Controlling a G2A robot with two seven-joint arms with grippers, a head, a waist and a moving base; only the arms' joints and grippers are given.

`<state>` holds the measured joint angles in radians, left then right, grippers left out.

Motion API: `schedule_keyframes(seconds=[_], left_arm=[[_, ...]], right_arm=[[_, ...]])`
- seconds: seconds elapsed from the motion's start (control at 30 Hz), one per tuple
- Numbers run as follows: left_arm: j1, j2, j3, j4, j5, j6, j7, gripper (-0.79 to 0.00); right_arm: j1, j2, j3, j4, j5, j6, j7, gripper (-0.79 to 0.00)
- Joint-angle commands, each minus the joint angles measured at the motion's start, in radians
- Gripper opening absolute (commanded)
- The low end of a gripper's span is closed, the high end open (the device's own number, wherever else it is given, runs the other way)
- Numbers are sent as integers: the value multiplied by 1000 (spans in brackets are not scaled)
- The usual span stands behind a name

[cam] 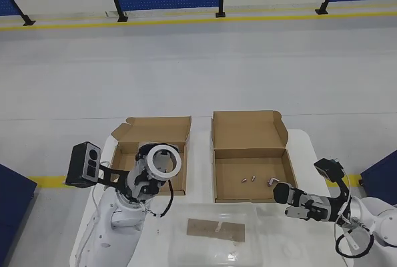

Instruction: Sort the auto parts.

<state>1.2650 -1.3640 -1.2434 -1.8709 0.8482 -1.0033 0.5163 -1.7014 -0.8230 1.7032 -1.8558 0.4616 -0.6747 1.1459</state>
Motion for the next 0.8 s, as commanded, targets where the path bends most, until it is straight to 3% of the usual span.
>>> schedule_keyframes(seconds=[0.0,0.27,0.43,0.77], left_arm=[[0,2,-11,21,-4,-9,-4,-785],[-1,4,-11,24,-3,-9,-8,-785],[-1,11,-24,-19,53,40,-128,-785],[-20,35,-117,57,66,87,-342,-785]], right_arm=[[0,0,0,0,1,0,0,0],[0,0,0,0,1,0,0,0],[0,0,0,0,1,0,0,0],[0,0,0,0,1,0,0,0]])
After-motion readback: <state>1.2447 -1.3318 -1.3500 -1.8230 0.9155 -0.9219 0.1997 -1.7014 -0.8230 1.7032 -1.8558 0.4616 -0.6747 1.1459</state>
